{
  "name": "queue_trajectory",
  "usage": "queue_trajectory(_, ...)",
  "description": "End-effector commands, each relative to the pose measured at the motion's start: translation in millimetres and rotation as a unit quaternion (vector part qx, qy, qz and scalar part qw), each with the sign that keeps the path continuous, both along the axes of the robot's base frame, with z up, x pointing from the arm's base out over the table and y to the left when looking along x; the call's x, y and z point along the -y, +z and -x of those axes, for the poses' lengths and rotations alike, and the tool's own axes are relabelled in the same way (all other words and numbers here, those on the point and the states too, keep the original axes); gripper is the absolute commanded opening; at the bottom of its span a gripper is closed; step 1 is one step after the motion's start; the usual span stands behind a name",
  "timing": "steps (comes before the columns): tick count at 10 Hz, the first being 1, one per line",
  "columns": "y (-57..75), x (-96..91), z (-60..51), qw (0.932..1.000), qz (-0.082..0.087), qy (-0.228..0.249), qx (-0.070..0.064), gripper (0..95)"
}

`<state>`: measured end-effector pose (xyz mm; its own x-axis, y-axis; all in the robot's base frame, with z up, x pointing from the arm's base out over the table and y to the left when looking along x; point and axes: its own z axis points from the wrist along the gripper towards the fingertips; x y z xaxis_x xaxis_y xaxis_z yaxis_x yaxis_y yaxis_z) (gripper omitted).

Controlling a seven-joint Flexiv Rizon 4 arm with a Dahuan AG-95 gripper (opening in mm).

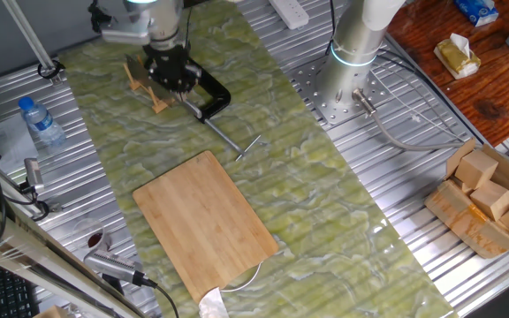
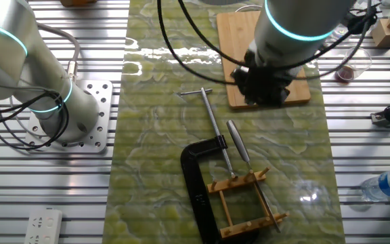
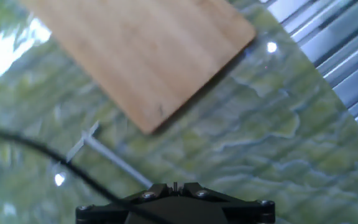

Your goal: Put the knife on the cutting board

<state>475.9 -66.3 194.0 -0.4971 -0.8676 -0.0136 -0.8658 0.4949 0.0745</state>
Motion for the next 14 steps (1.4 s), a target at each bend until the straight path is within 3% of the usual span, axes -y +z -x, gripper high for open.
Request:
queue_trajectory(1, -0.1, 40.0, 15.1, 0.9958, 0.012, 0.091, -0.006, 0.0)
queue_trajectory(3, -14.0, 51.9, 10.8, 0.9898, 0.002, 0.142, 0.0, 0.0)
queue_trajectory(7, -28.4, 62.7, -13.9, 0.975, 0.013, 0.222, 0.003, 0.0)
queue_trajectory(12, -55.4, 70.5, -24.5, 0.9674, 0.022, 0.251, 0.018, 0.0)
queue_trajectory(14, -60.3, 75.1, -26.1, 0.9618, 0.023, 0.272, 0.023, 0.0)
